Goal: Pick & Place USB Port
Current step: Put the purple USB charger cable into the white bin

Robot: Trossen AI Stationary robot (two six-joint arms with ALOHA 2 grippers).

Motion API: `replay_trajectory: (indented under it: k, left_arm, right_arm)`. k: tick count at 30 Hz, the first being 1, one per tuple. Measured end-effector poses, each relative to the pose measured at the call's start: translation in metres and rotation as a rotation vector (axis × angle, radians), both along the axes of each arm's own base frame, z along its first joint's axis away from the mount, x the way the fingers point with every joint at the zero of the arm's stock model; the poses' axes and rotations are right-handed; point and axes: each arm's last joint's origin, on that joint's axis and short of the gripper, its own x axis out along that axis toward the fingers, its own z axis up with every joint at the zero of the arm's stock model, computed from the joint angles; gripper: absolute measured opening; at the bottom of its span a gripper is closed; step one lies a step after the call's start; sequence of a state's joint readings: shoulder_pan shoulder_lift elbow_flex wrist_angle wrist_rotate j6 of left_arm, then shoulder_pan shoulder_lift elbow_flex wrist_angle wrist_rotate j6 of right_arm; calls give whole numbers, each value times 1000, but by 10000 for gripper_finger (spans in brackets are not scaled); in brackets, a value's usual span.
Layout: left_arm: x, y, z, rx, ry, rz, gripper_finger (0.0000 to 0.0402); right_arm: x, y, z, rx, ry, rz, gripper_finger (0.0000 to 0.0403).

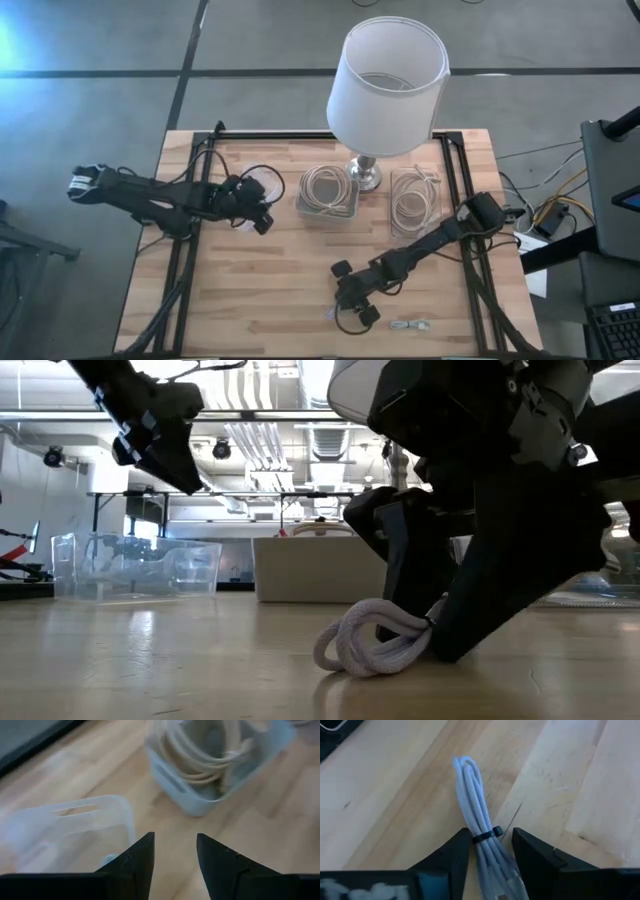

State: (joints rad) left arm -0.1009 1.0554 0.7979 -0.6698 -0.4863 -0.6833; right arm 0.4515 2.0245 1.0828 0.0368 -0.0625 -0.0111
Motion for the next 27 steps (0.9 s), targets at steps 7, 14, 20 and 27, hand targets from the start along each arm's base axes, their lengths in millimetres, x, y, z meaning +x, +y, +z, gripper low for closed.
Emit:
replay_trajectory:
  k: [7, 14, 20, 27]
  left_arm:
    - [14, -13, 11, -36, -133, -233, 149]
    - [22, -30, 22, -100, -284, -395, 149]
    - [24, -45, 15, -69, -302, -522, 149]
    - [47, -60, -18, -59, -301, -568, 149]
  right_arm:
    - [1, -4, 7, -70, -53, -36, 68]
    - [6, -23, 24, -211, -161, -323, 46]
    - [19, -39, 37, -242, -225, -431, 55]
    - [29, -51, 45, -225, -248, -472, 56]
